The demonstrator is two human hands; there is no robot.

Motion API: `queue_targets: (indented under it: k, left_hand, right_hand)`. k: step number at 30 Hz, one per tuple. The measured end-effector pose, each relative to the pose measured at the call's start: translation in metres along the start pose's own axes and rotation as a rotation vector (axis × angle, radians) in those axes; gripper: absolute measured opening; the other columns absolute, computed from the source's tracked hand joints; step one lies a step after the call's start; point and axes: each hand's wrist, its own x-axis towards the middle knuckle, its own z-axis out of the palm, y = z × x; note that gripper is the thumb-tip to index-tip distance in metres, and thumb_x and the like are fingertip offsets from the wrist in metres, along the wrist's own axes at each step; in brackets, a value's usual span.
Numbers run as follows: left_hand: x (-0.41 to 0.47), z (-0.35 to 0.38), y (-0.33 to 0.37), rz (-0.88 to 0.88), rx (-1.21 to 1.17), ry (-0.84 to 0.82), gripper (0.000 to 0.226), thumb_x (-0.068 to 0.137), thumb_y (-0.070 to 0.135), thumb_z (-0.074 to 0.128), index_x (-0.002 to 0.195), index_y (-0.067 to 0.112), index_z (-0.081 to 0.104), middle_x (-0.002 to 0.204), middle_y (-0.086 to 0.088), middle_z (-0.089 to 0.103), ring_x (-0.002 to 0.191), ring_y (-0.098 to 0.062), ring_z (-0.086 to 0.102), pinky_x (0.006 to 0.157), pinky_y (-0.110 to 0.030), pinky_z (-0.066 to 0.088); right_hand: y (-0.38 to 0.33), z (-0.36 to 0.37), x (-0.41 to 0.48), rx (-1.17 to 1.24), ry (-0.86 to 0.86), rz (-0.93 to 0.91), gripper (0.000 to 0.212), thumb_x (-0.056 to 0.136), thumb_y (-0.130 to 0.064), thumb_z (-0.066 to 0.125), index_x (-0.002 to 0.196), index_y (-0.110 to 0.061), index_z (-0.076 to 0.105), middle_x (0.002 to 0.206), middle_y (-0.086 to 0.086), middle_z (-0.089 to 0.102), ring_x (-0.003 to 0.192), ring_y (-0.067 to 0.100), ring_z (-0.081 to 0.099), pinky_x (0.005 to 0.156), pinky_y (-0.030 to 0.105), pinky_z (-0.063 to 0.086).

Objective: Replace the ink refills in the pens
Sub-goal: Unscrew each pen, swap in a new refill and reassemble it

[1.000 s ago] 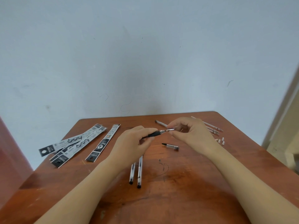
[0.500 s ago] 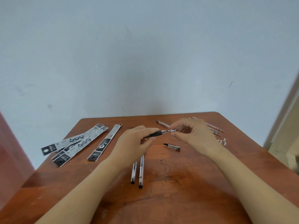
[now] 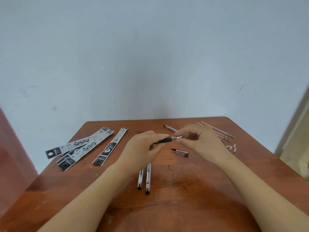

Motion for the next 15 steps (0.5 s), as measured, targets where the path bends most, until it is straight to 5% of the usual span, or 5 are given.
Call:
queue_targets:
  k: [10,15]
  left_hand:
    - [-0.0004,0.0003,-0.0004,0.043,0.023,-0.008,0.031,0.086,0.012,0.056,0.116,0.019,0.060,0.078,-0.002,0.062,0.069,-0.017,0.055,0.063,-0.035,0.047]
    - [-0.0016,0.0011,0.0003,0.066,0.019,-0.022,0.031,0.085,0.013,0.056,0.115,0.018,0.061,0.074,0.006,0.056,0.064,-0.012,0.051,0.059,-0.028,0.042]
  right_hand:
    - [-0.0028,0.0000,-0.0009,0.001,-0.083,0.038,0.021,0.085,-0.015,0.062,0.071,-0.032,0.063,0.062,-0.010,0.061,0.055,-0.001,0.057,0.059,0.012,0.048]
    - [0.0011,0.0042,-0.0014,-0.171,-0.099,0.021,0.039,0.092,-0.029,0.049,0.069,0.000,0.061,0.046,-0.008,0.051,0.045,0.002,0.048,0.052,0.011,0.037]
